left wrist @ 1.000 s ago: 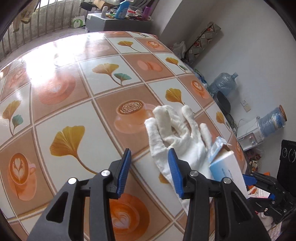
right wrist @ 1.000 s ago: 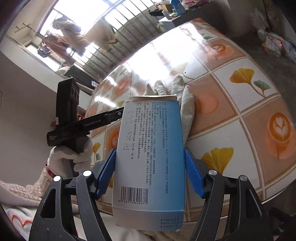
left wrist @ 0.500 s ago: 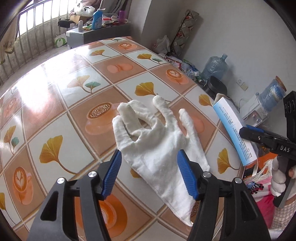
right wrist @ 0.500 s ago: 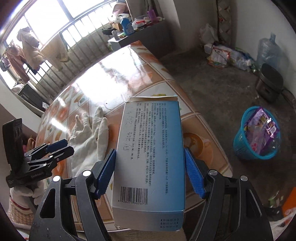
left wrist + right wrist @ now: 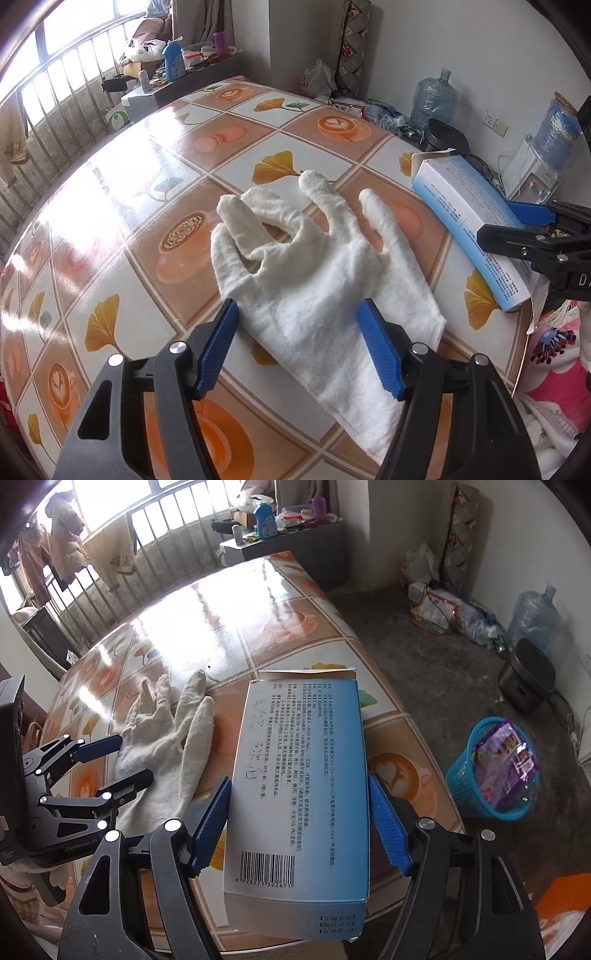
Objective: Collect trash
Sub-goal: 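Lift the medicine box with the right tool while the left tool grasps the white glove, then carry the glove and medicine box to the blue wastebasket and release both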
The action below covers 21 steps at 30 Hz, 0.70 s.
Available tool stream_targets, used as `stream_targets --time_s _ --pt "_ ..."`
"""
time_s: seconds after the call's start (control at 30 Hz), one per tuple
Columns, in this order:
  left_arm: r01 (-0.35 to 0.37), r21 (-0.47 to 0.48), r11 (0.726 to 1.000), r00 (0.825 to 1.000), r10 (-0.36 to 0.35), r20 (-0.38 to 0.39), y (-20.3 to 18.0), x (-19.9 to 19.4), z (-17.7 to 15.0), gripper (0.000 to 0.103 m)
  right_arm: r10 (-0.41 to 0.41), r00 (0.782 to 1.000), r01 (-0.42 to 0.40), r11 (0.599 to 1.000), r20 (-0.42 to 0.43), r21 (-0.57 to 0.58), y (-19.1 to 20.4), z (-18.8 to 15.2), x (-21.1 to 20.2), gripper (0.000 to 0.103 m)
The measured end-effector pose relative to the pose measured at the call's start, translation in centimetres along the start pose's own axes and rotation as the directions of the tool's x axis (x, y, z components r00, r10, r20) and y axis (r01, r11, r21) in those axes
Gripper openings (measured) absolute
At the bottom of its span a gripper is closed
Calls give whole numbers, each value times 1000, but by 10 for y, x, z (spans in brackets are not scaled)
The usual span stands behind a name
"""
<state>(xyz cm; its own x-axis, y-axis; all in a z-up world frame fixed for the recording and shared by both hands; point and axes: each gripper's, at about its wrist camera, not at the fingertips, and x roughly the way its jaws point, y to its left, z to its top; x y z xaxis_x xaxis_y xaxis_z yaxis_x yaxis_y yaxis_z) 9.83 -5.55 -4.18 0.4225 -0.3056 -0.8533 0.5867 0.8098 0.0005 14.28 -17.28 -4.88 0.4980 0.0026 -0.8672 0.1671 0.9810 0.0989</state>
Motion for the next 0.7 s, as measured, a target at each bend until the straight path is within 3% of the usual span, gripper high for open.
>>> stream_targets --time_s 0.47,0.7 --pt "3 16 1000 1000 -3 18 -4 -3 2 24 -38 999 37 999 -13 -32 7 0 0 69" --pt "9 29 1000 1000 -10 23 -7 -5 2 15 -58 998 58 997 0 -41 12 0 0 68"
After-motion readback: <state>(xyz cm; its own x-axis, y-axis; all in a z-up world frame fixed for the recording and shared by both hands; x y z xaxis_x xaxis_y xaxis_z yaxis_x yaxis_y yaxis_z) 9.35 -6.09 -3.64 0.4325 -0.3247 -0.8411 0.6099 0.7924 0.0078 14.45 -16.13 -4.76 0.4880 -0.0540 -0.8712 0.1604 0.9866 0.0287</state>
